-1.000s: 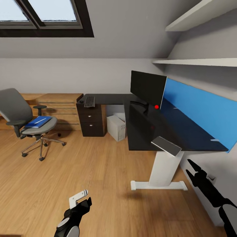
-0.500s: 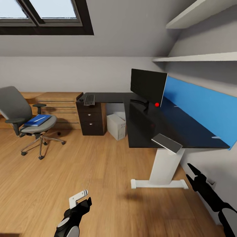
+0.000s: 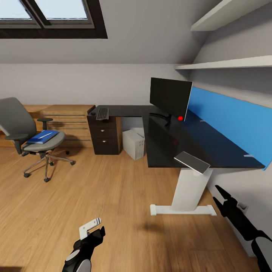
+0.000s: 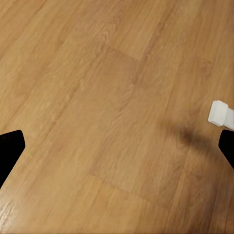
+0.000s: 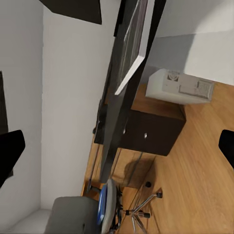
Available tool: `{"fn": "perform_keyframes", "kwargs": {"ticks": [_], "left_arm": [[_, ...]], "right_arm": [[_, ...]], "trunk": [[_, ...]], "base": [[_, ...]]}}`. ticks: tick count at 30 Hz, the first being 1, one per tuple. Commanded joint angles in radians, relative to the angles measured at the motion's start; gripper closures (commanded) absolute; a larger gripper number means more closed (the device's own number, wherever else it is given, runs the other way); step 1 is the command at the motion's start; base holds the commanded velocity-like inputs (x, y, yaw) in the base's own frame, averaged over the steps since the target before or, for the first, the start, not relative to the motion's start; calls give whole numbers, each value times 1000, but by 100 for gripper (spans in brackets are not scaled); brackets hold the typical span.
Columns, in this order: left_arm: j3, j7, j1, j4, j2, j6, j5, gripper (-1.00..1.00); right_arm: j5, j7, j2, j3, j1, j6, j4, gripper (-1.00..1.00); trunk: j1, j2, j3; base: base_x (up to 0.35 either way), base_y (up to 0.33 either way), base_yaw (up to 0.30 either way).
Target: In the bedroom, organize the workspace by keeping the computer under the desk, ensuring the monitor is on the desk, placing the keyboard on the desk next to the monitor, placing the mouse on the desk next to the keyboard, moving the folder from the swivel chair onto the desk next to the mouse, stacking the notebook on top of the folder with the pen on top of the notebook, and positioning the swivel chair next to the desk.
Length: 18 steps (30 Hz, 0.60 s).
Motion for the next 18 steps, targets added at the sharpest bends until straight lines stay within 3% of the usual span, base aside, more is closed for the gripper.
{"fn": "perform_keyframes", "kwargs": {"ticks": [1,18], "left_arm": [[-2,8,-1,-1,1,3,5,-100],[-2,2,-1,-1,4,2,9,-100]], "right_arm": [[-6,2,0,-2,-1,9,-2,-100],[-5,12,1,-5,-1,12,-43,-100]], "trunk": [[0,0,-1],[0,0,-1]], "base": [[0,0,0],[0,0,0]]}}
